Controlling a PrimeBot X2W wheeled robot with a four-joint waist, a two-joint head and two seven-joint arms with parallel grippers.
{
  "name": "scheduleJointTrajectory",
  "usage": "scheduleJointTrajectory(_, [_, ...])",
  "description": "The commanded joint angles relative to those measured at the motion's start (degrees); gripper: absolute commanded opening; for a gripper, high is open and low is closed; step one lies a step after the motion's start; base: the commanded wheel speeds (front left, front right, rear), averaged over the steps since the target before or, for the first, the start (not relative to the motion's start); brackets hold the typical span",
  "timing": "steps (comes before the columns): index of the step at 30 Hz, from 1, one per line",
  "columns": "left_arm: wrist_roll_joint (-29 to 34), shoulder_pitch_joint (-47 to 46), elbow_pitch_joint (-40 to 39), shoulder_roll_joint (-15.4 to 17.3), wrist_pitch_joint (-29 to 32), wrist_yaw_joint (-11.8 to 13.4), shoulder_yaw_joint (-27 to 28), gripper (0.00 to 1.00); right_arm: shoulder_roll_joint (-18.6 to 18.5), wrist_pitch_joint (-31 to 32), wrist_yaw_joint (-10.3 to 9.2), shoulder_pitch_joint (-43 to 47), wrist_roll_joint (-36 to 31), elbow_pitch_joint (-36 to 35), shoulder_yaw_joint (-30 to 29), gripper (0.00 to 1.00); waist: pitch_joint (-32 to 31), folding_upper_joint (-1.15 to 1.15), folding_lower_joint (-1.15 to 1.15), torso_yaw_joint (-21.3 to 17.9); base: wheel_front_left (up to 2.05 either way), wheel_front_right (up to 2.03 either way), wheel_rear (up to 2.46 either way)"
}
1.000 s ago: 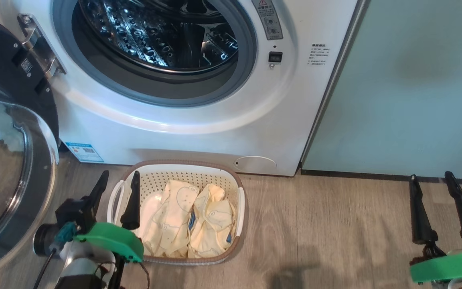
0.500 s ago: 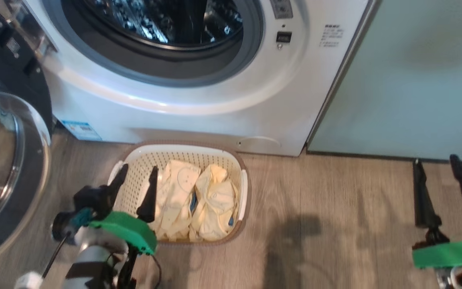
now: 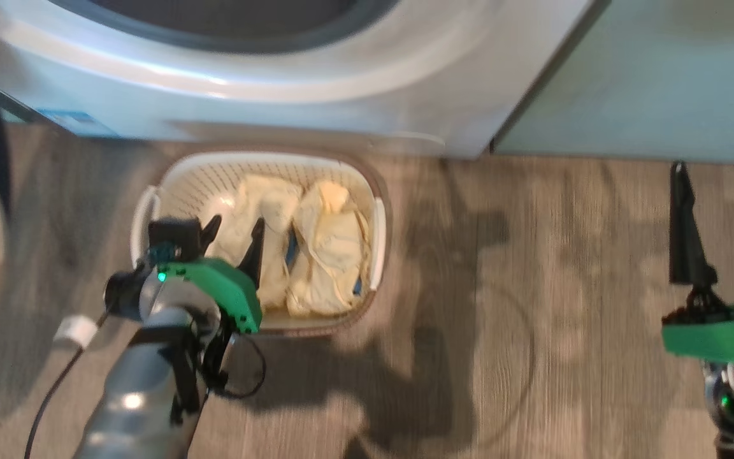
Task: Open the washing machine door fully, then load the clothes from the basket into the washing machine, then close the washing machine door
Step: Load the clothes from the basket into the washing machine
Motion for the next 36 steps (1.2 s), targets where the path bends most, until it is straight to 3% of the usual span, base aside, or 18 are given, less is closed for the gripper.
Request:
scheduleJointTrajectory(1, [-0.9, -2.7, 1.4, 1.1, -0.8, -0.3, 0.7, 1.0, -0.3, -0.5, -0.16, -1.6, 0.4, -2.3, 1.4, 1.0, 4.8, 0.0, -0.02, -1.9, 0.0, 0.0, 0.0])
scheduleJointTrajectory(7, [-5.1, -8.8, 8.9, 1.4, 0.0, -0.5, -3.4, 1.0, -0.3, -0.5, -0.16, -4.2, 1.3, -3.9, 2.2, 1.0, 10.2, 0.0, -0.02, -3.9, 0.0, 0.0, 0.0])
scheduleJointTrajectory(12, [-11.2, -13.4, 12.8, 3.5, 1.5, -0.5, -7.8, 1.0, -0.3, -0.5, -0.16, -6.6, 2.3, -5.6, 3.7, 1.0, 15.3, 0.0, -0.02, -5.6, 0.0, 0.0, 0.0])
scheduleJointTrajectory(21, [-19.5, -20.3, 16.1, 6.7, 3.8, -0.5, -14.3, 1.0, -0.3, -0.5, -0.16, -9.4, 4.0, -7.1, 6.5, 1.0, 23.2, 0.0, -0.02, -7.1, 0.0, 0.0, 0.0])
scheduleJointTrajectory(36, [-28.3, -26.4, 19.4, 12.7, 7.7, -0.5, -20.8, 1.0, -0.3, -0.5, -0.16, -11.1, 7.6, -8.0, 9.2, 1.0, 30.1, 0.0, -0.02, -12.9, 0.0, 0.0, 0.0])
